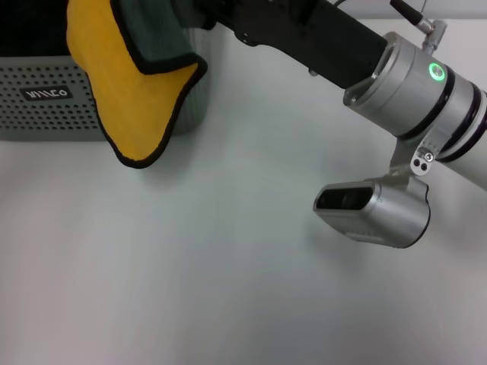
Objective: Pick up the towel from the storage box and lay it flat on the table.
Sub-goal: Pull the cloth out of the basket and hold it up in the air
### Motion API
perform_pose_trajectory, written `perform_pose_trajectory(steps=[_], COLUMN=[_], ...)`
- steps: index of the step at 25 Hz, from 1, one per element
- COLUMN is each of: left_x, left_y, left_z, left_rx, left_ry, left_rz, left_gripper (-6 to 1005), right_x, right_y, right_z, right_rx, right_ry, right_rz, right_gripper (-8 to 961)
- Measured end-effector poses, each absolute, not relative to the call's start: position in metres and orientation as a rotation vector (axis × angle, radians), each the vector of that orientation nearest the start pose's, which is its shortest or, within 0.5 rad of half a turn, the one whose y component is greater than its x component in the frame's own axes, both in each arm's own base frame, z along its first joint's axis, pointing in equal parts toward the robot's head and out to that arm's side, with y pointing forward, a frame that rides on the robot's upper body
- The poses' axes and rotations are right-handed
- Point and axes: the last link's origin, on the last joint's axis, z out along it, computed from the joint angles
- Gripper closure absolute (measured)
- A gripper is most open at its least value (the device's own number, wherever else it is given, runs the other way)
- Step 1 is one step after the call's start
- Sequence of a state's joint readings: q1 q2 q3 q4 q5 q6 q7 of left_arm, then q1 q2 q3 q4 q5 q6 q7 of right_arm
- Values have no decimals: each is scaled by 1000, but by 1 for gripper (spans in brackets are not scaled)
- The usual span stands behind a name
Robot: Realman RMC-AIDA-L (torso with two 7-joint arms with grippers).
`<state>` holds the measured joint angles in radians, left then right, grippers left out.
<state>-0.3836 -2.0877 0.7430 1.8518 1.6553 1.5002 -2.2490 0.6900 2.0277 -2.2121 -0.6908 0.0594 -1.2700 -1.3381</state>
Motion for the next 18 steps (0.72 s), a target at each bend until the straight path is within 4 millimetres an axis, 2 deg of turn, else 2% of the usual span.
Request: perform_pose_trajectory(steps=[8,13,18], left_x=[-101,-100,-101], left_y=[311,311,312], left_z=[191,191,191], left_rx=[-2301,-2300,-2299], left_ry=[-341,-340,-341], left_rz=[-915,-916,-917], left_gripper=[998,998,998], right_x=[60,61,61], right_y=[336,337,336], right_z=[-54,-55,-54], right_rx=[-1073,-1078,-1077], right_ry=[-1529,-1524,-1522], right_rz=[469,464,468], right_gripper=[422,598,642])
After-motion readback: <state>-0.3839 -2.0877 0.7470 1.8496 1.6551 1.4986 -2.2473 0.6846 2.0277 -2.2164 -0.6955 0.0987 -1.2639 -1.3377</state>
